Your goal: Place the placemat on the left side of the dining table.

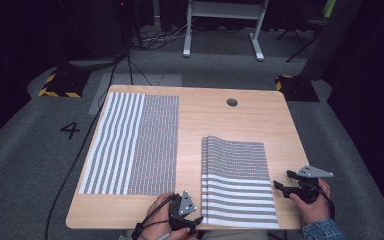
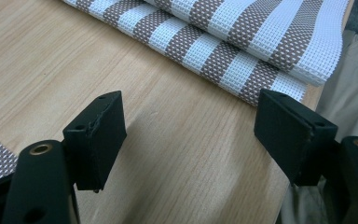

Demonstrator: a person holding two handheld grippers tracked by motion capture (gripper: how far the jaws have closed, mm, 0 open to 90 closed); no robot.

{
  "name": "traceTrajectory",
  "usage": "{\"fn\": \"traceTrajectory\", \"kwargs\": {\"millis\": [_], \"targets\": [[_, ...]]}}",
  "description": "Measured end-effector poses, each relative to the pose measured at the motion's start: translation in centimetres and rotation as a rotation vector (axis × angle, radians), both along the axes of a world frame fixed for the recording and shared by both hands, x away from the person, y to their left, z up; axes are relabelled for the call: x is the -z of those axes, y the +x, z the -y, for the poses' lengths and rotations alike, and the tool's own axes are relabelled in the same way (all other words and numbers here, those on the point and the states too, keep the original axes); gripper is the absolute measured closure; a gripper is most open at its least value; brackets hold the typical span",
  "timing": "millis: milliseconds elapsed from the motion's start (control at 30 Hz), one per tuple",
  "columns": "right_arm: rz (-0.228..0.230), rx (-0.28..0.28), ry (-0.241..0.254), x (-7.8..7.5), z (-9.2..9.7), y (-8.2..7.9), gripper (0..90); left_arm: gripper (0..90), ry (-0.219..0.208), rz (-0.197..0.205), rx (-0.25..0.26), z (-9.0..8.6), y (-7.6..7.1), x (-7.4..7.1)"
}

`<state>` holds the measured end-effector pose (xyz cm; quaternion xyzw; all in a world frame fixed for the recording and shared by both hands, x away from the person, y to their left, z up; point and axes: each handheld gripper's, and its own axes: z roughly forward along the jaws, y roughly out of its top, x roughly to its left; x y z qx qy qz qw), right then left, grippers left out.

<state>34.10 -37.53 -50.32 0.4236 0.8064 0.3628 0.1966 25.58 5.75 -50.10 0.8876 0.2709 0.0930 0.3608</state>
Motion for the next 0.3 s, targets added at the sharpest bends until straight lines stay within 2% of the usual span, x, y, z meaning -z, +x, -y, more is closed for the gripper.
{"fn": "traceTrajectory", "kwargs": {"millis": [67,167,200,267,300], "targets": [[0.000,0.000,0.000,0.0,0.0,0.0,25.4,23.6,-0.009,-0.013,-0.011,0.0,-0.1,0.1],[0.000,0.000,0.001,0.0,0.0,0.0,25.4,22.1,-0.034,0.002,-0.028,0.0,-0.2,0.4],[0.000,0.000,0.000,0.0,0.0,0.0,25.4,20.7,-0.053,0.032,-0.038,0.1,-0.3,0.7],[0.000,0.000,0.000,0.0,0.0,0.0,25.4,17.7,-0.101,0.064,-0.024,0.2,-0.3,1.3],[0.000,0.000,0.001,0.0,0.0,0.0,25.3,17.1,-0.128,0.058,-0.026,0.3,-0.5,1.6]]}}
